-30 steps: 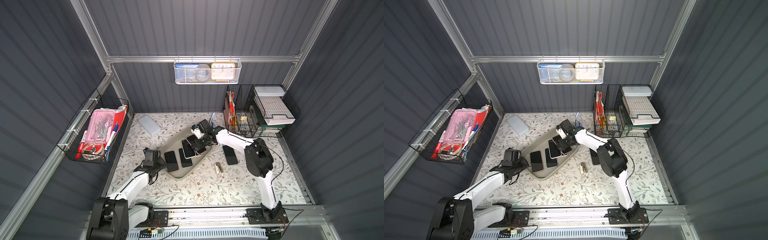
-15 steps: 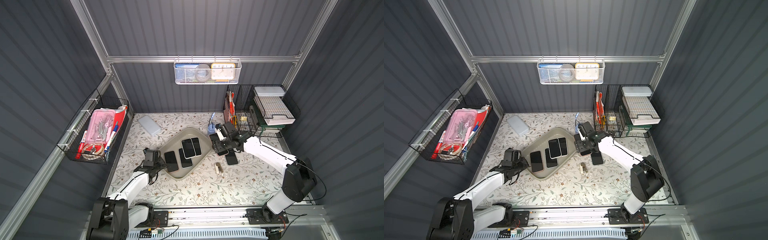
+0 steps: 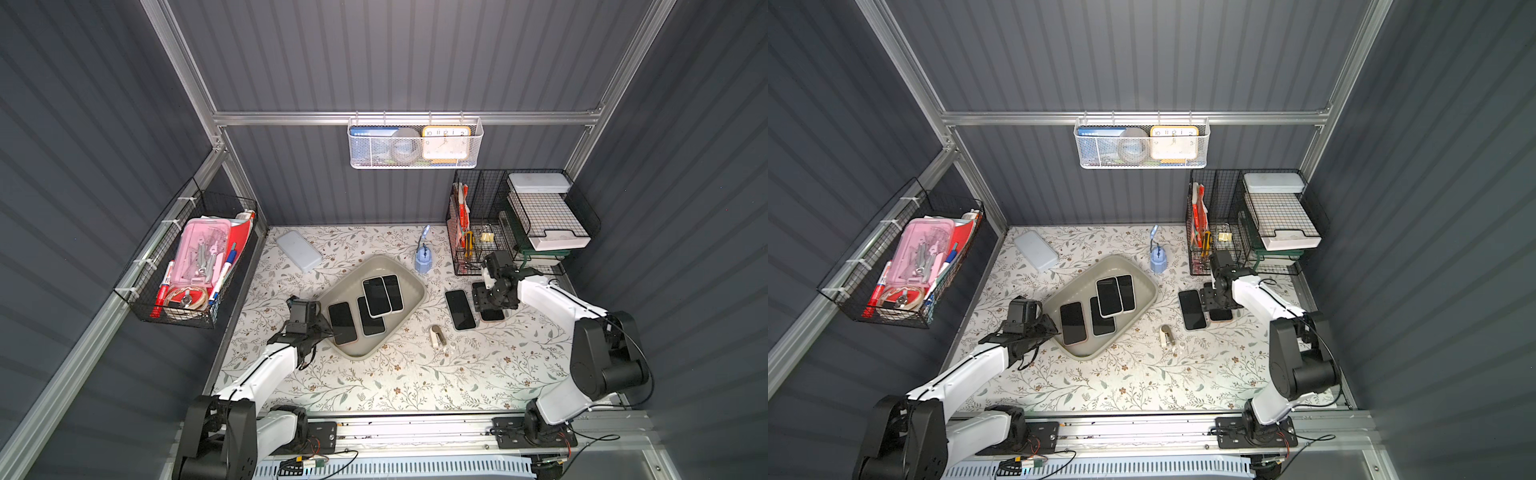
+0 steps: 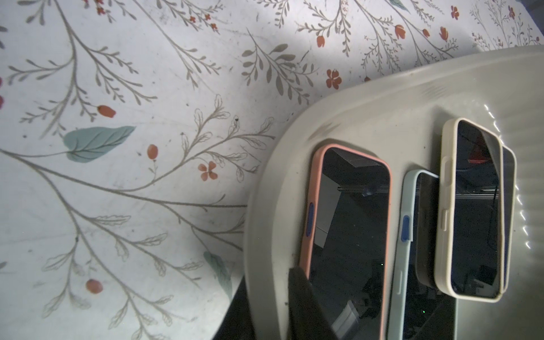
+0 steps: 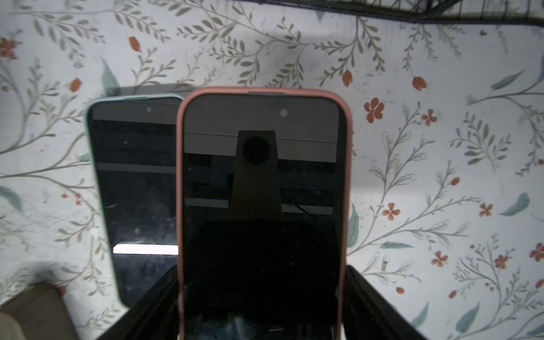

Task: Take the phone out of the storage box
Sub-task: Place the phone at the center of the board.

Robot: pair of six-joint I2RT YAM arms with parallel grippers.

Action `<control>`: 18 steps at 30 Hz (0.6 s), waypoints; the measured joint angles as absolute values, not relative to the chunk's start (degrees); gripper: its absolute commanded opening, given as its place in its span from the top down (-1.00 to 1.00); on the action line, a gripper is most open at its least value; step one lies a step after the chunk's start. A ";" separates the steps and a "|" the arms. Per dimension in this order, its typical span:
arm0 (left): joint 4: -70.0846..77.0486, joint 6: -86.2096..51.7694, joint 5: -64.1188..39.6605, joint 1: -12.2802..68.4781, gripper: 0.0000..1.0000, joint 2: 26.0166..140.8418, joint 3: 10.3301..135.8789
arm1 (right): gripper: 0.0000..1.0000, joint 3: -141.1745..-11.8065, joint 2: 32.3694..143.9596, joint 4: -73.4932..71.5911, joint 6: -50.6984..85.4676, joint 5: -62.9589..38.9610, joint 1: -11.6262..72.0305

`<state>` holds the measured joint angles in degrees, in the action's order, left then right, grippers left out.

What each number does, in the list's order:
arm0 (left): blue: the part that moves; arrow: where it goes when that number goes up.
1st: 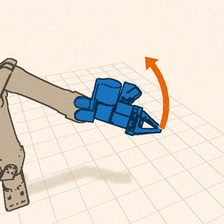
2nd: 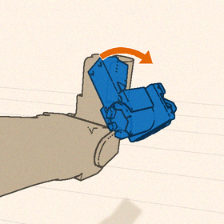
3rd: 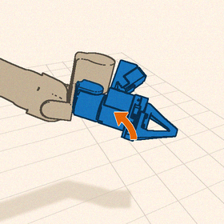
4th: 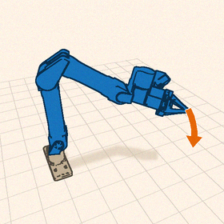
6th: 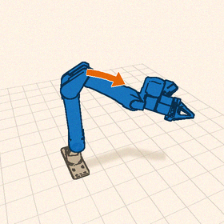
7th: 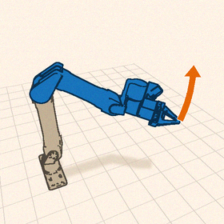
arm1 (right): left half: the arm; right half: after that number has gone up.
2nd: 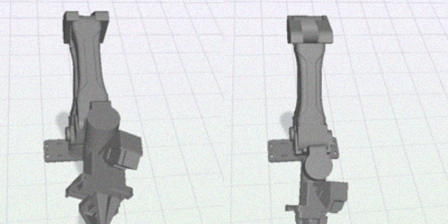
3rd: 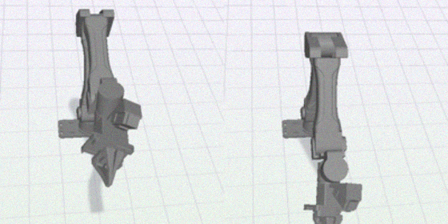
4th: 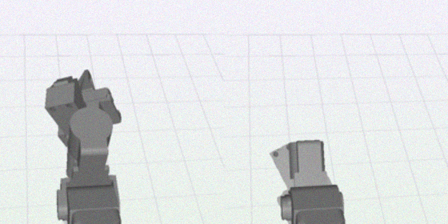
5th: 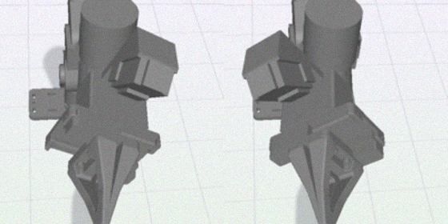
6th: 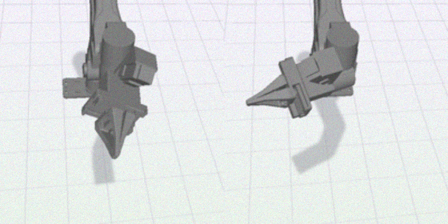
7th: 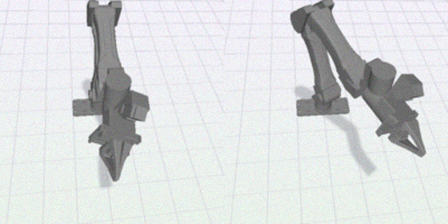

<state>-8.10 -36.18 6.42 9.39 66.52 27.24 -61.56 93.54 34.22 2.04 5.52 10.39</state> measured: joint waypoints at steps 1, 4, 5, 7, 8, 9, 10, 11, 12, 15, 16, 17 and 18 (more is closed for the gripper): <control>-8.12 -36.18 6.42 9.39 0.57 66.48 27.24 | -0.22 -61.56 94.43 33.85 1.45 5.17 9.87; -8.12 -36.18 6.42 9.39 0.57 66.43 27.22 | -0.21 -61.56 97.12 32.56 -0.51 3.68 8.62; -8.12 -36.18 6.42 9.39 0.57 66.43 27.22 | -0.21 -61.58 97.80 32.08 -1.06 3.16 8.40; -8.12 -36.18 6.42 9.39 0.57 66.43 27.22 | -0.21 -61.63 98.89 31.03 -2.28 2.09 8.14; -8.10 -36.18 6.39 9.39 0.57 66.43 27.22 | -0.21 -61.69 99.44 30.61 -2.72 1.69 8.05; -8.12 -36.18 6.39 9.39 0.57 66.43 27.22 | -0.21 -61.84 99.98 30.22 -3.27 1.15 8.01; -8.12 -36.18 6.39 9.39 0.57 66.43 27.22 | -0.22 -61.98 100.38 29.93 -3.62 0.91 8.01; -8.12 -36.18 6.39 9.39 0.57 66.43 27.22 | -0.22 -62.28 100.86 29.76 -3.95 0.62 7.99; -8.10 -36.18 6.42 9.39 0.57 66.43 27.22 | -0.22 -62.65 101.34 29.71 -4.16 0.40 7.99; -8.12 -36.18 6.39 9.39 0.57 66.43 27.22 | -0.28 -63.72 102.78 29.34 -4.60 0.16 7.97; -8.10 -36.18 6.42 9.39 0.57 66.43 27.22 | -0.31 -64.01 103.00 29.30 -4.62 0.19 7.97; -8.10 -36.18 6.39 9.39 0.57 66.43 27.22 | -0.34 -64.38 103.35 29.15 -4.73 0.36 7.97; -8.10 -36.18 6.42 9.39 0.57 66.43 27.22 | -0.37 -64.69 103.77 29.06 -4.84 0.60 7.97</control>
<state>-8.10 -36.18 6.42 9.39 66.43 27.22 -64.69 103.77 29.06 -4.84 0.60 7.97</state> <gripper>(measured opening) 0.217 0.799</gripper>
